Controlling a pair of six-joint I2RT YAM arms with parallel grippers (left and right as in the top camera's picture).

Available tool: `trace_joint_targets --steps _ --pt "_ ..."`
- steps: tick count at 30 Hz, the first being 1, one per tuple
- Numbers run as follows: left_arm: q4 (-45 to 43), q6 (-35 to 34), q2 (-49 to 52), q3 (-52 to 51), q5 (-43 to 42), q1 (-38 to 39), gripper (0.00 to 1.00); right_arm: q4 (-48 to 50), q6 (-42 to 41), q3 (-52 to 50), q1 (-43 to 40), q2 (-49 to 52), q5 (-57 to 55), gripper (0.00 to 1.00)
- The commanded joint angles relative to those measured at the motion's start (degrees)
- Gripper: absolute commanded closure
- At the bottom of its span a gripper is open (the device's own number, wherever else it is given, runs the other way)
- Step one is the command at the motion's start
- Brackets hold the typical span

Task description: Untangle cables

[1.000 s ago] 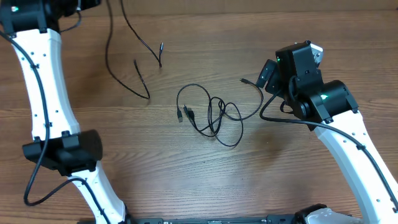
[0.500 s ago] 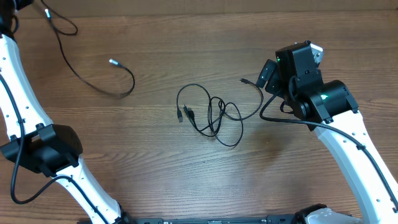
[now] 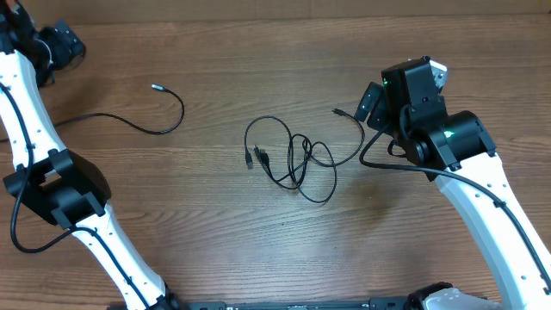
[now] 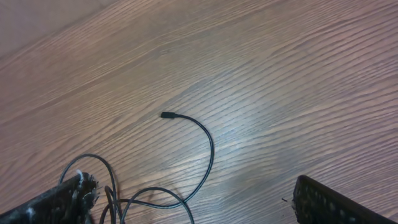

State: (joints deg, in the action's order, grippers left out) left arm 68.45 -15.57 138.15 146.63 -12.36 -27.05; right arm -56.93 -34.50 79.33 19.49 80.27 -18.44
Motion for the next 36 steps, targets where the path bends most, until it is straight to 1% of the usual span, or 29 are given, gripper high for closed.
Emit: trace_joint_targets --steps 1,6,7,9,12,14,17,20,22,24,27,29,30,33,36 --pt "6.84 -0.63 -0.61 0.35 -6.82 0.35 0.06 0.17 0.00 -0.26 -0.28 0.17 -0.81 0.00" --pt "17.73 5.62 -0.61 -0.02 -7.56 3.72 0.07 0.17 0.00 -0.26 -0.26 0.17 -0.81 0.00" --pt "19.26 5.75 -0.61 -0.02 -7.52 4.83 0.07 0.17 0.00 -0.26 -0.26 0.17 -0.81 0.00" --pt "20.81 5.73 -0.61 -0.02 -7.28 6.93 0.00 0.17 0.00 -0.26 -0.26 0.17 -0.81 0.00" --pt "21.11 5.75 -0.61 -0.02 -7.19 10.14 0.00 0.17 0.00 -0.26 -0.26 0.17 -0.81 0.00" --pt "23.89 5.70 -0.61 -0.02 -6.99 11.87 0.00 0.17 0.00 -0.26 -0.28 0.17 -0.81 0.00" --pt "27.43 2.67 -0.61 -0.31 -4.46 14.71 0.00 0.17 0.00 -0.26 -0.26 0.17 -0.81 0.00" --pt "28.35 -4.90 -0.59 -1.14 2.67 17.42 0.00 0.17 0.00 -0.26 -0.26 0.17 -0.81 0.00" --pt "28.22 -10.91 -0.59 -3.89 7.13 20.04 0.00 0.17 0.00 -0.26 -0.28 0.17 -0.81 0.00" --pt "27.52 -12.24 -0.59 -5.35 7.93 20.96 0.00 0.17 0.00 -0.26 -0.28 0.17 -0.81 0.00" --pt "25.18 -12.26 -0.59 -9.09 8.46 22.60 0.00 0.17 0.00 -0.26 -0.26 0.17 -0.81 0.00" --pt "24.30 -10.29 -0.59 -11.15 8.33 22.95 0.00 0.17 -0.02 -0.26 -0.26 0.17 -0.81 0.00" --pt "23.15 -6.54 -0.59 -12.48 8.33 23.10 0.00 0.17 -0.02 -0.26 -0.26 0.17 -0.81 0.00" --pt "20.24 1.03 -0.59 -15.50 8.35 23.39 0.00 0.17 0.00 -0.26 -0.26 0.17 -0.81 0.00" --pt "18.43 3.17 -0.59 -18.10 8.61 23.37 0.00 0.17 0.00 -0.26 -0.26 0.17 -0.81 0.00"
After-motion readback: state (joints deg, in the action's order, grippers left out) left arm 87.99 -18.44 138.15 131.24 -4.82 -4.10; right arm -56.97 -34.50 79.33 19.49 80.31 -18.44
